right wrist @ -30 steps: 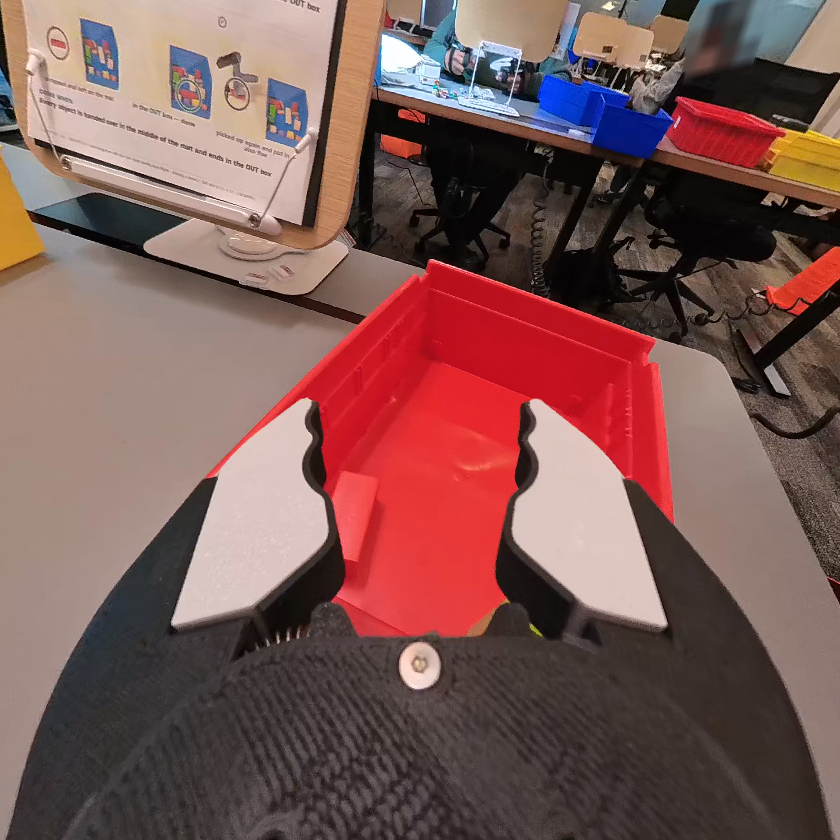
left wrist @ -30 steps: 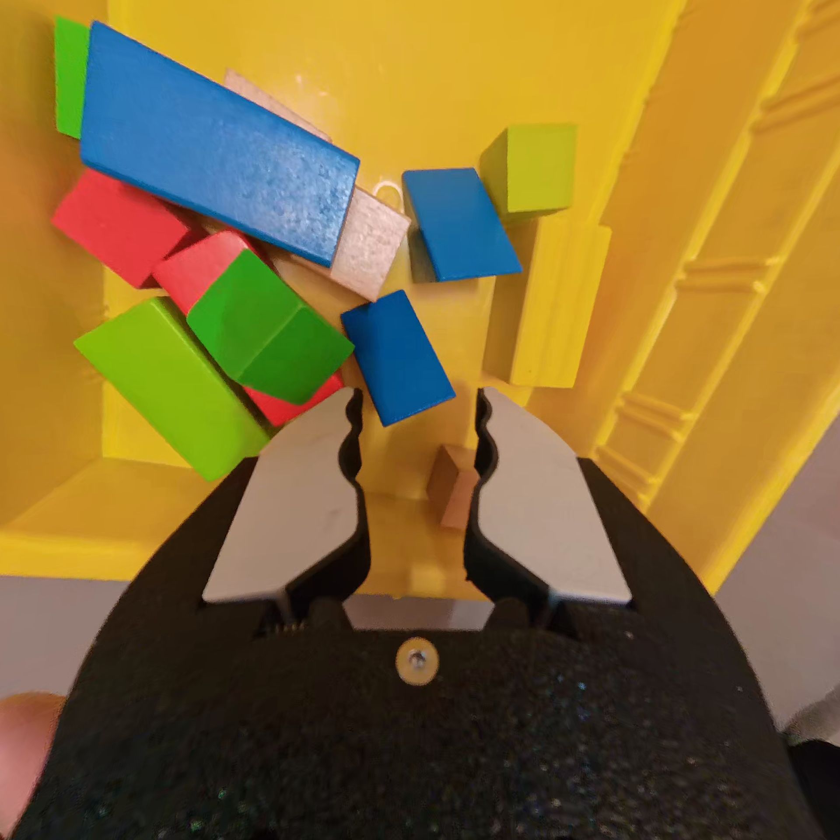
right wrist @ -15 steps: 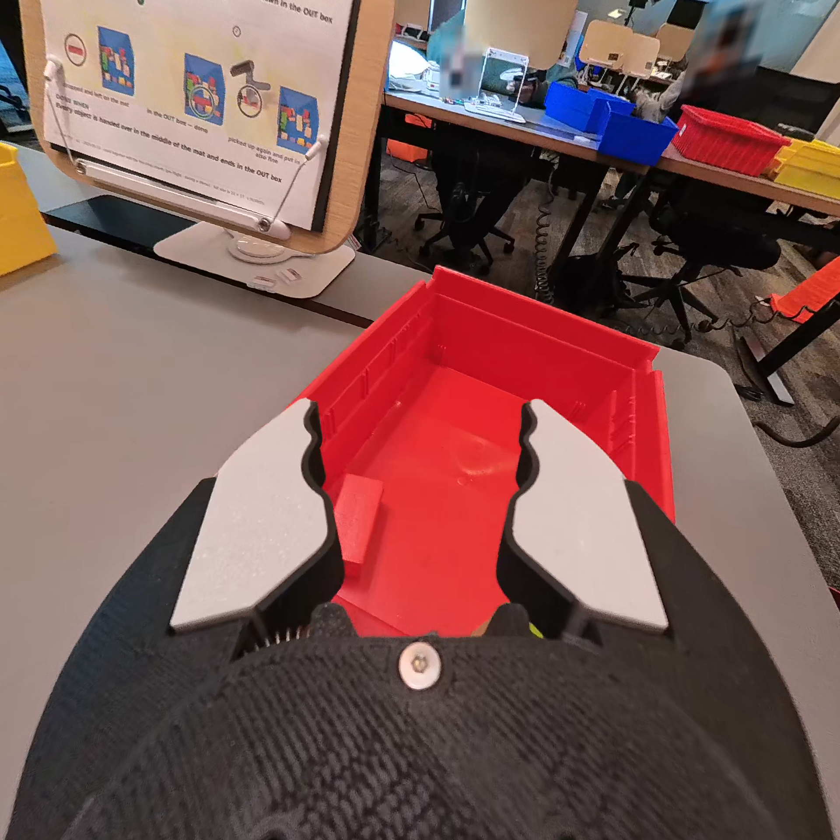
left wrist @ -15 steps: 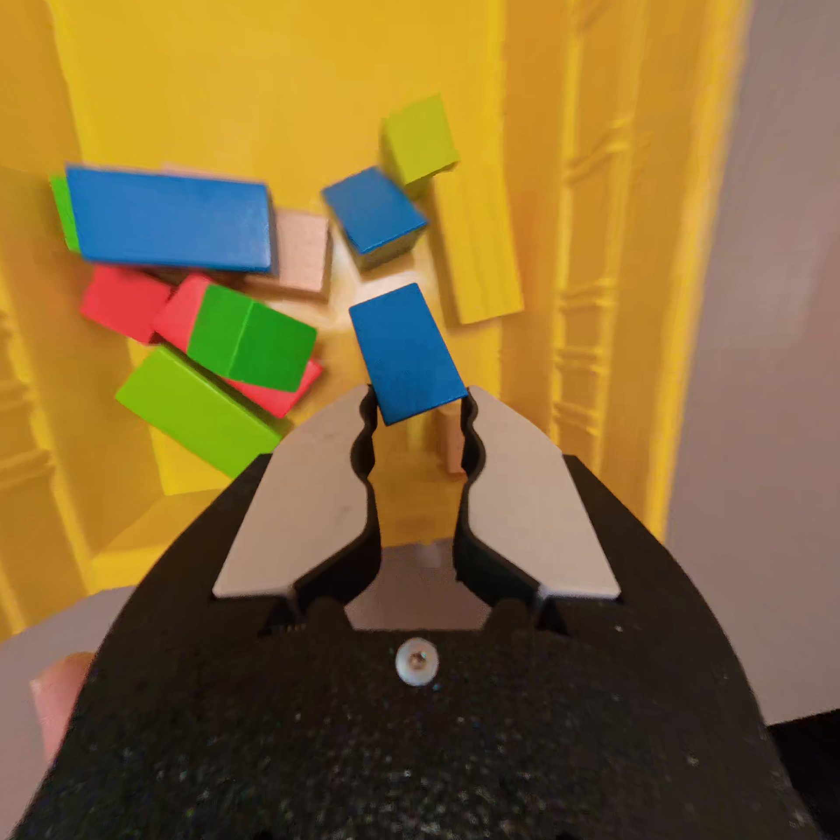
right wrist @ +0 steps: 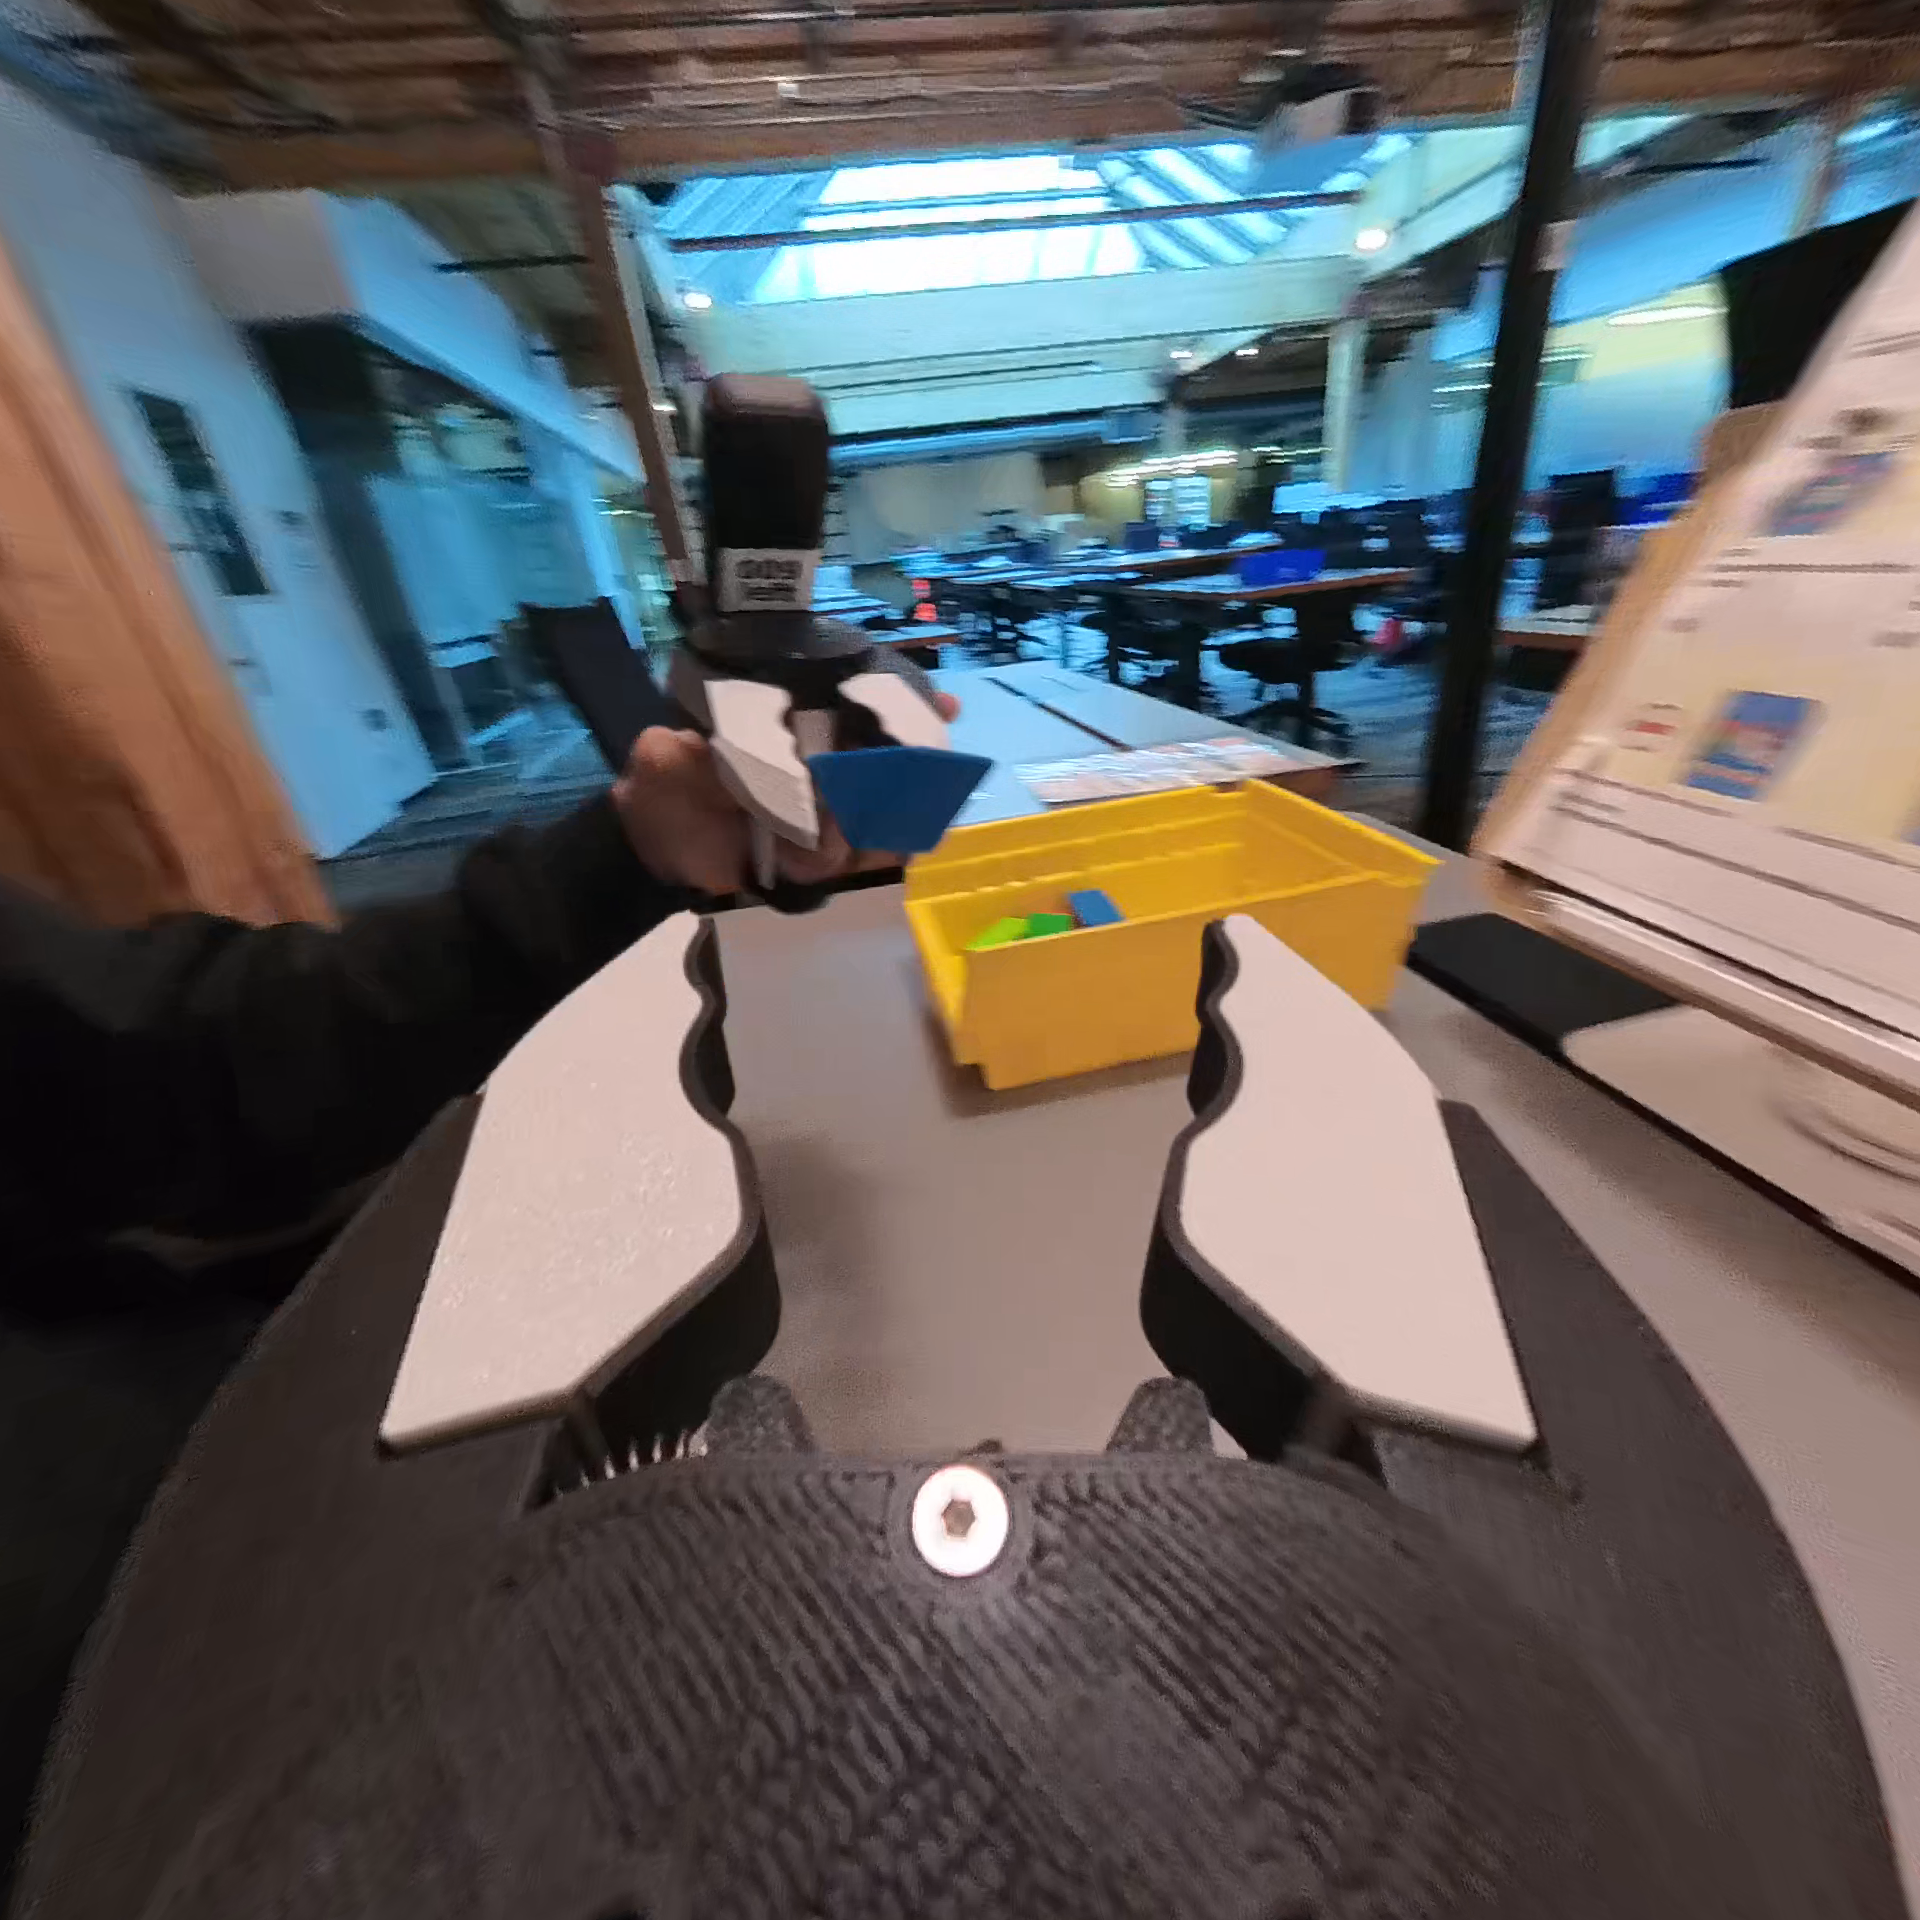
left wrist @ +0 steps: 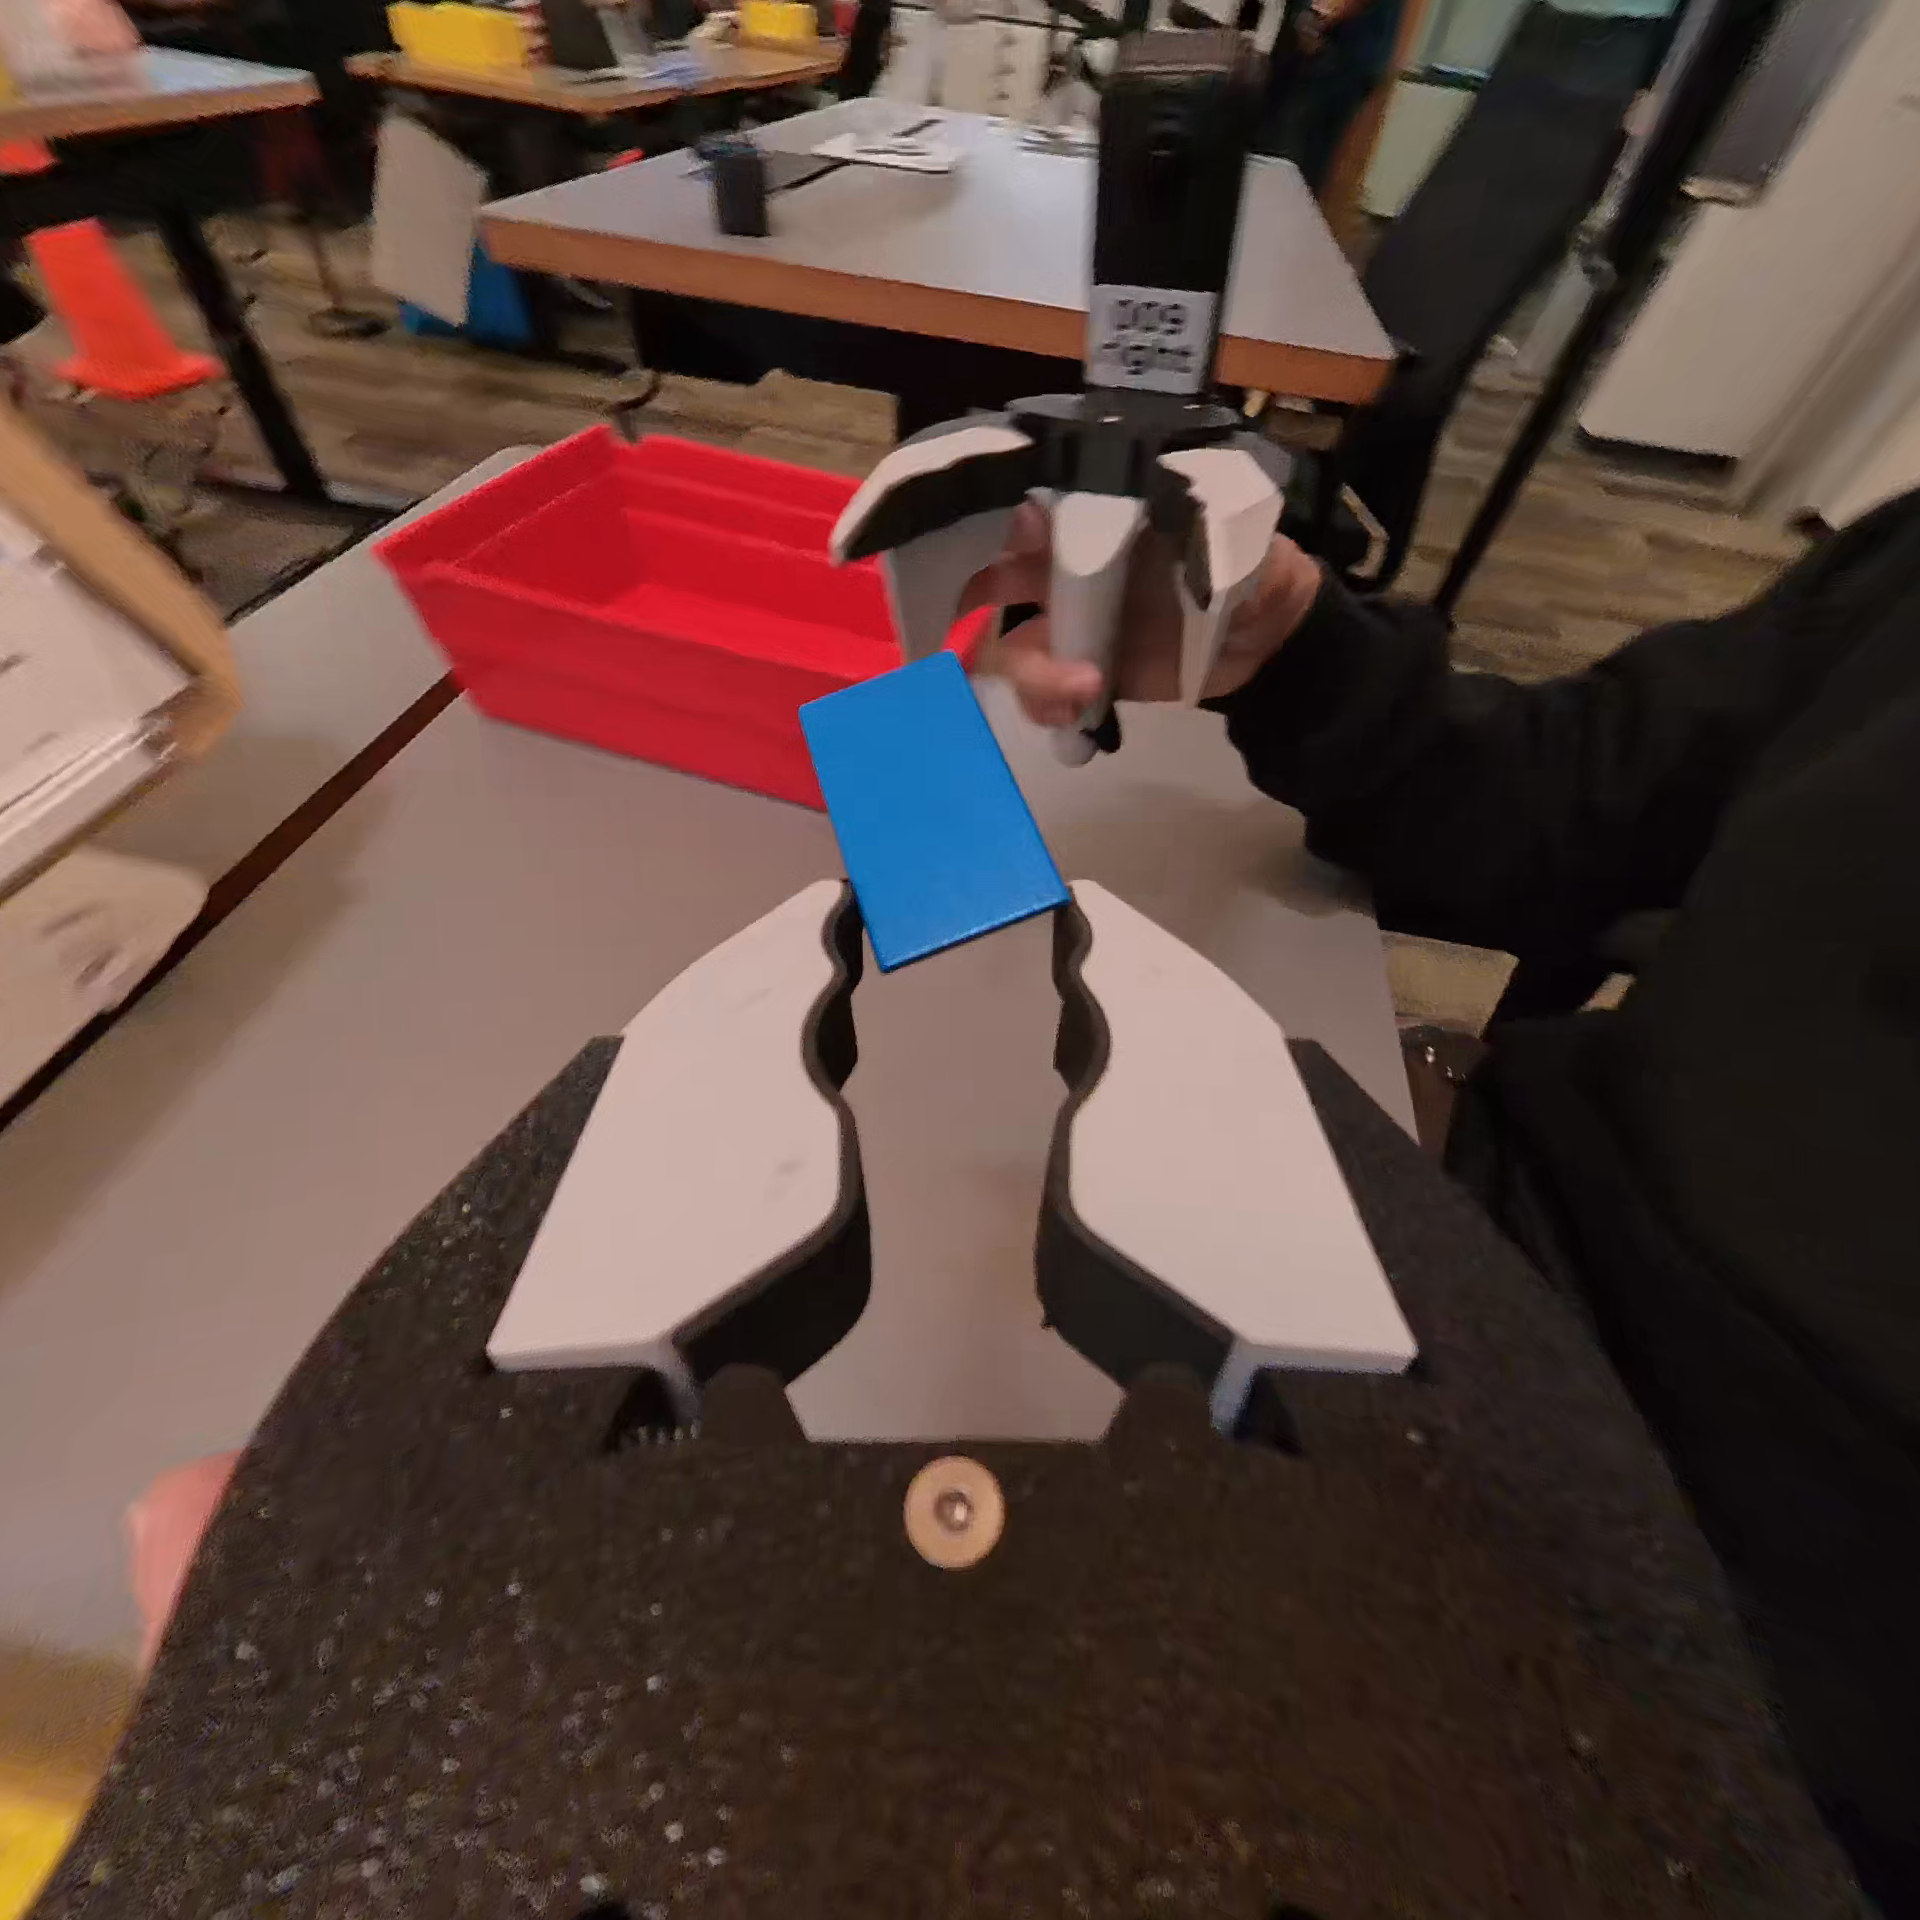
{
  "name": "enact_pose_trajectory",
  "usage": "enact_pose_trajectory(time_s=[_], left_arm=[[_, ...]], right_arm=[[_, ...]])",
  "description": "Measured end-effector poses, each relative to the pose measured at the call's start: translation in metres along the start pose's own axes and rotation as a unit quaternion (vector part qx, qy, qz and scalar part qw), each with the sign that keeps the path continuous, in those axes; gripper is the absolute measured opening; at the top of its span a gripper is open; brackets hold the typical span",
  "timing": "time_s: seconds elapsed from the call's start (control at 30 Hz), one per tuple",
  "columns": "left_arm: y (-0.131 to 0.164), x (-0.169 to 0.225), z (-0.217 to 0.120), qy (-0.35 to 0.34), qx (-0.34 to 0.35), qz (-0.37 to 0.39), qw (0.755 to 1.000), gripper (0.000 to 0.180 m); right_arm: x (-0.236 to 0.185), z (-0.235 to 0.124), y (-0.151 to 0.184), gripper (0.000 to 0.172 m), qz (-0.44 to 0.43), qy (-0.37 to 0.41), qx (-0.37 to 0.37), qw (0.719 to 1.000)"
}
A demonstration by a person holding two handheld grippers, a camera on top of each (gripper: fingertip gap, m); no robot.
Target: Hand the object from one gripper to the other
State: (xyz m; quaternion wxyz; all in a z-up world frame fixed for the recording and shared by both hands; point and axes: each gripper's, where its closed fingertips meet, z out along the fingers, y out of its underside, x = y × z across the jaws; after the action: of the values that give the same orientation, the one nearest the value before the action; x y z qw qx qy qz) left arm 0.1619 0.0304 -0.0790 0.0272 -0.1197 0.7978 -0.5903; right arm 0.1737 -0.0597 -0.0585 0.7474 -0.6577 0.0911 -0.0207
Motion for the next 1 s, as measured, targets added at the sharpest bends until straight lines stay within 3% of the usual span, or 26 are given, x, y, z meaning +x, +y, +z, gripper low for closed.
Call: enact_pose_trajectory(time_s=[0.27,0.33,0.43,0.6,0.7,0.8,0.9,1.0], left_arm=[[-0.014,0.044,0.044,0.082,0.014,0.067,0.994,0.035],[-0.013,0.045,0.049,0.083,0.006,0.072,0.994,0.035],[-0.012,0.048,0.053,0.089,0.005,0.073,0.993,0.034],[-0.017,0.036,0.056,0.051,0.033,0.057,0.996,0.034],[-0.02,0.02,0.053,0.003,0.049,0.027,0.998,0.053],[-0.02,0.001,0.04,-0.051,0.063,-0.002,0.997,0.055],[-0.013,-0.02,0.023,-0.106,0.068,-0.031,0.991,0.063],[-0.003,-0.042,0.001,-0.174,0.066,-0.044,0.982,0.066]], right_arm=[[-0.034,0.021,-0.003,0.067,0.04,-0.084,0.037,0.995],[-0.036,0.022,-0.001,0.062,0.036,-0.092,0.034,0.995],[-0.041,0.022,-0.001,0.037,0.017,-0.101,0.034,0.994],[-0.032,0.018,0.0,0.036,0.013,-0.076,0.016,0.997],[-0.003,0.005,-0.002,0.035,-0.012,0.006,0.012,1.0],[0.068,-0.051,-0.005,0.035,-0.019,0.195,0.0,0.981],[0.138,-0.139,0.021,0.035,-0.025,0.399,-0.08,0.913],[0.172,-0.205,0.059,0.035,-0.009,0.504,-0.175,0.846]])
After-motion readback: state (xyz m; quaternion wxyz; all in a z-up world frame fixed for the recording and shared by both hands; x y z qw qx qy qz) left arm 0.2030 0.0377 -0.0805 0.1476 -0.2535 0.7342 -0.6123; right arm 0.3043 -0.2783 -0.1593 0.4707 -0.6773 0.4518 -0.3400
